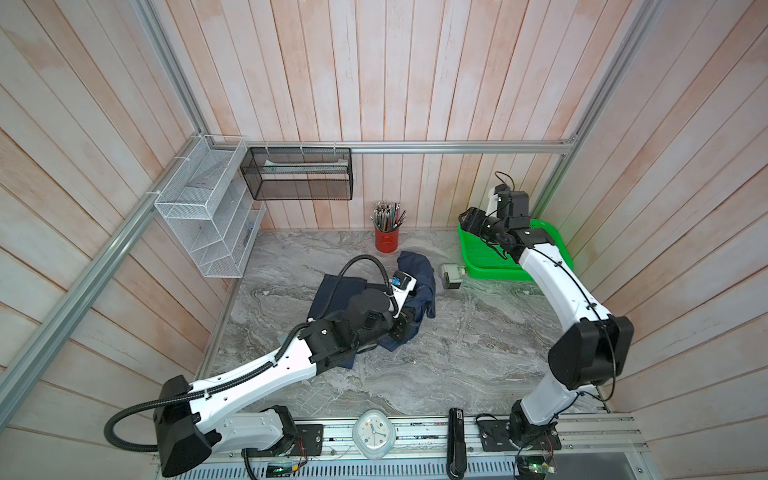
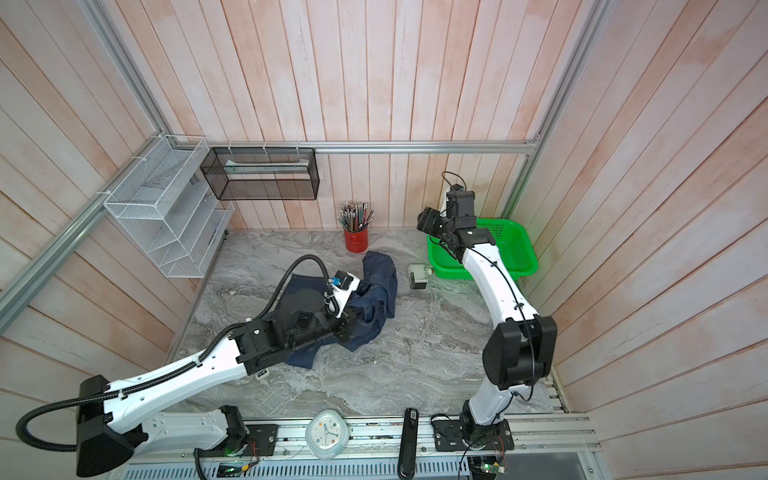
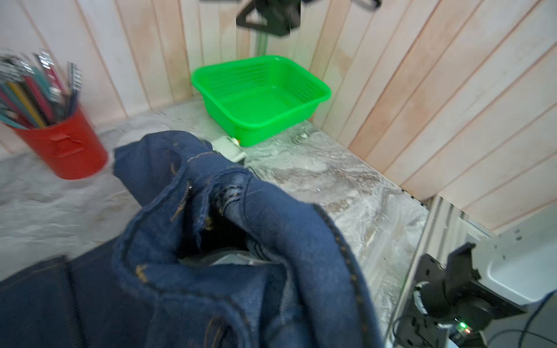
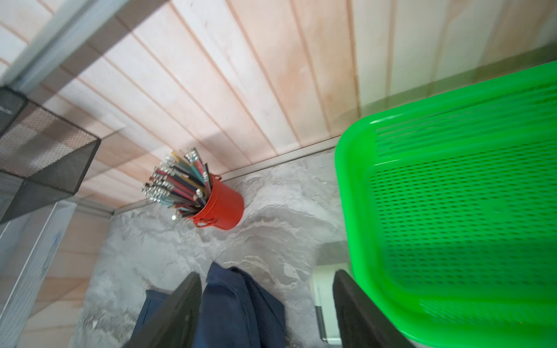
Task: Fold and stack the trousers
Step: Flatten out the trousers at the center of the table.
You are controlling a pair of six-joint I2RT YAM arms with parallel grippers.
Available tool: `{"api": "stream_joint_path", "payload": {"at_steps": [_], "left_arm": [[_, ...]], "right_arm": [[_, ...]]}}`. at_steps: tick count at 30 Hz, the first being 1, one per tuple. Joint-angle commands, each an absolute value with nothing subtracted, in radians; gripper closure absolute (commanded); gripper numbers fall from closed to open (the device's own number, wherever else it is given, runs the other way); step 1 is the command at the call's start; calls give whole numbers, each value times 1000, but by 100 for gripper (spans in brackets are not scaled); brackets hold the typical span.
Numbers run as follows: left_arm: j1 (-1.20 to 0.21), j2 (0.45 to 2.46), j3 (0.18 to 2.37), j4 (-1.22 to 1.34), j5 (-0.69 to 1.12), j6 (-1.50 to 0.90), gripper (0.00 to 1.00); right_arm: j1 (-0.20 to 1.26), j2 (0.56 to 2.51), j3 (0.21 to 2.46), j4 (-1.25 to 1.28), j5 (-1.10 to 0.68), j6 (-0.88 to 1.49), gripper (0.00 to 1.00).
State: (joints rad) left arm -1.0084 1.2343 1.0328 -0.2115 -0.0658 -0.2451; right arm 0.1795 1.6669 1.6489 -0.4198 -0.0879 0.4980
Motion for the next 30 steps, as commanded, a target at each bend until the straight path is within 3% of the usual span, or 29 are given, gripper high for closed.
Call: {"api": "stream_joint_path", "payload": {"at_steps": [1,3,6,8,12,13,14,19,23,27,30], "left_arm": [[-1054,1324,1057,-82,-29,-319,100],[-1099,1425,1114,-48,-10,-323,98],[-1150,1594,1238,-15,90,-341,72],[-1166,1650,1284,10,136,-355,45],[-1164,1563,1240,70,67,-329,17],[-1159,1520,1217,85,42,-317,4],[-1153,1482,1194,97,36,-313,0],[-1144,1374,1161,89,57,-310,0],[-1111,1305,1140,8,-69,-371,4],[-967,1253,1140,-272,-284,-509,5],[-747,1229,1111,-453,-318,-612,6]], "right_arm": [[148,1566,1645,-568,41,547,30],[140,1497,1594,-557,38,574,30],[135,1406,1534,-551,37,603,30],[131,1360,1515,-565,38,613,30],[130,1293,1486,-599,43,617,30],[130,1278,1476,-606,38,619,30],[130,1266,1468,-615,35,620,30],[131,1229,1442,-665,10,633,30],[136,1194,1364,-700,-91,698,31],[195,1129,1217,-692,-106,786,33],[234,1109,1117,-691,-83,822,33]]}}
